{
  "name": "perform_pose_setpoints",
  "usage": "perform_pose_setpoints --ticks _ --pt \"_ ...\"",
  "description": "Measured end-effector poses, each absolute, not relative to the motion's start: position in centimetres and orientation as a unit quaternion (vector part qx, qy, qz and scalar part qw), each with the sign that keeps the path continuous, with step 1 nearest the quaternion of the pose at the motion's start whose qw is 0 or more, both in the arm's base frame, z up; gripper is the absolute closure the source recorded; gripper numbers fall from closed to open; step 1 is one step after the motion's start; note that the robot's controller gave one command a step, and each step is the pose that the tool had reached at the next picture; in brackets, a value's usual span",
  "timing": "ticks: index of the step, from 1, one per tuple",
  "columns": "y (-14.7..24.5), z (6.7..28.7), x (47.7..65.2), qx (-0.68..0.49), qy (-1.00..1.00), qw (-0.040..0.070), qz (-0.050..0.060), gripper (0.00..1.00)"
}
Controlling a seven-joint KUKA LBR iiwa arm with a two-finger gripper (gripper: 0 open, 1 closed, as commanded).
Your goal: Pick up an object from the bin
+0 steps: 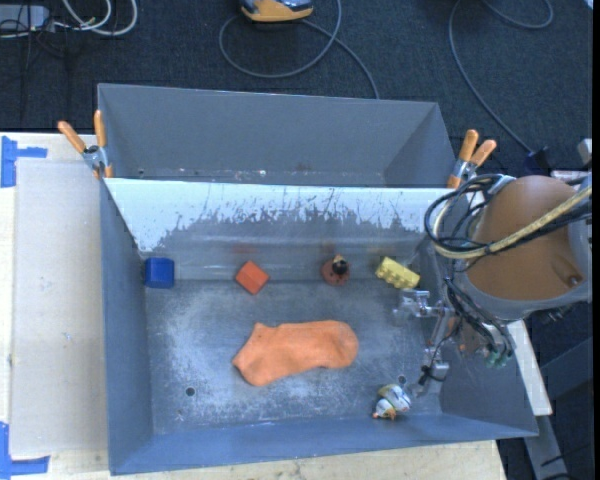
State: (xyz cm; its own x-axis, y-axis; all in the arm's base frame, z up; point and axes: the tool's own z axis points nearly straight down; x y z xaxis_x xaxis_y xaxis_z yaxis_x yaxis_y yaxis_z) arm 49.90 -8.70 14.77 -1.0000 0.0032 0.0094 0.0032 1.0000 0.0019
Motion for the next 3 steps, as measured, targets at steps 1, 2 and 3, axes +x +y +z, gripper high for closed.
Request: perform_pose_setpoints --ticks 1,2,3 --pt "-8.7 15.2 50.1 0.000 -1.000 0.001 0.000 0.00" --pt "-5.2 11.6 51.1 0.033 -0.999 0.000 0.000 0.00" --pt "-1.3 7.9 51.5 0.122 -0.993 0.003 -0.001 0.00"
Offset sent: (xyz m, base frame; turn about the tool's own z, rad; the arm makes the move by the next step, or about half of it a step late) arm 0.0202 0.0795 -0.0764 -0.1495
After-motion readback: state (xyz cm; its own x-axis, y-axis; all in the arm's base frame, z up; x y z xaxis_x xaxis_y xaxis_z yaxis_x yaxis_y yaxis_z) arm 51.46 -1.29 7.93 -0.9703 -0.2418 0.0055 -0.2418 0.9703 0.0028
